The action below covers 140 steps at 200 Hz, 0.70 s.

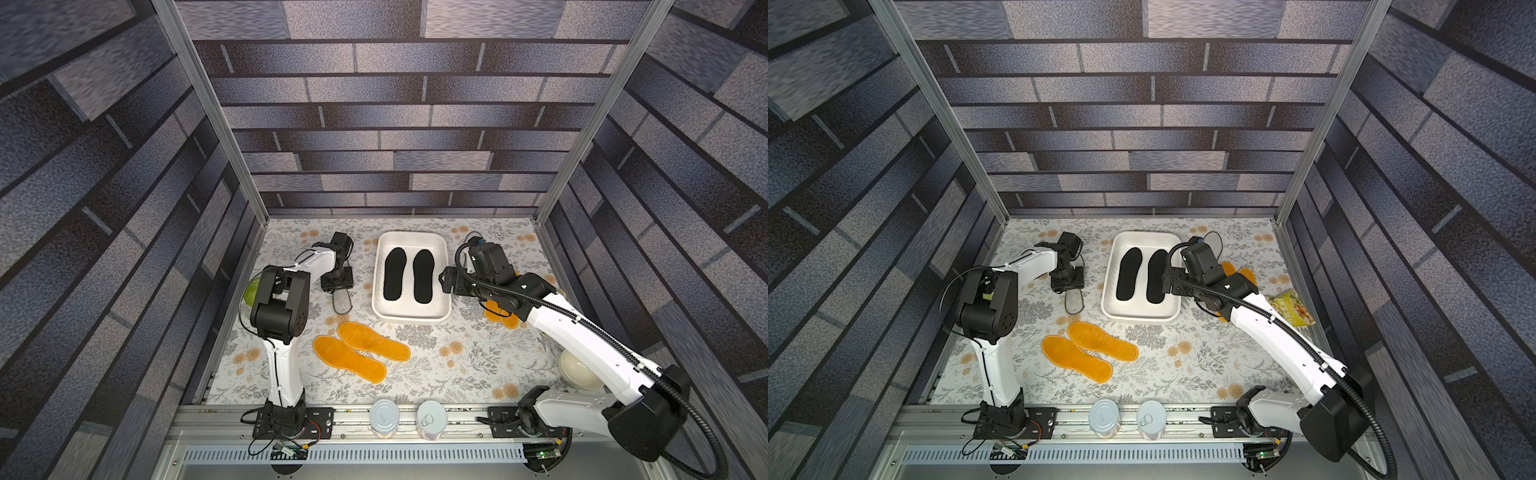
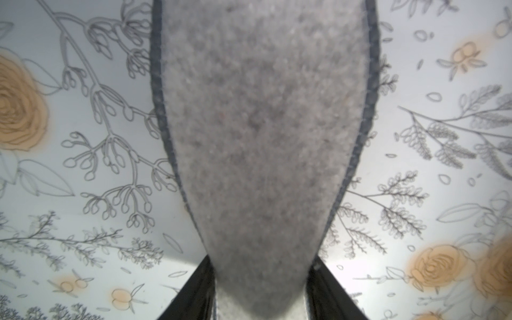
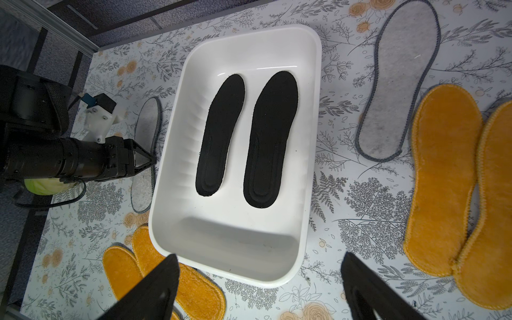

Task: Put the insoles into the storage box
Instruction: Pick up the insole from the center of the board.

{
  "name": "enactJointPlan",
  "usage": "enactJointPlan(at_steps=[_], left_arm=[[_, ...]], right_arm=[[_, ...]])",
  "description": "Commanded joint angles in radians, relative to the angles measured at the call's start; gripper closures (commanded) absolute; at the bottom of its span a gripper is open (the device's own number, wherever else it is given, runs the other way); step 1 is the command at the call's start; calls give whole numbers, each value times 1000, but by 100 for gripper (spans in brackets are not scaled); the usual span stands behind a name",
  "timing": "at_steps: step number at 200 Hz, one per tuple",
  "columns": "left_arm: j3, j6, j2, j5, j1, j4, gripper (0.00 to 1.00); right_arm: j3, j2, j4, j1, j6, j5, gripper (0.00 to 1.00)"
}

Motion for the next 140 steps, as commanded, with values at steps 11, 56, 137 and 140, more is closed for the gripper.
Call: enactJointPlan(at_steps=[11, 56, 137, 140], left_arm=[[-26, -17, -29, -41, -3, -10, 47], [-36, -11, -67, -43, -5, 10, 47], [-43, -8, -131, -30, -5, 19, 47], [-43, -8, -134, -29, -5, 19, 47]], right_arm=[[-8, -3, 7, -8, 12, -5, 8], [-8, -2, 7, -9, 12, -9, 8], [-14, -2, 8, -8, 14, -10, 8], [-14, -2, 9, -8, 15, -9, 8]])
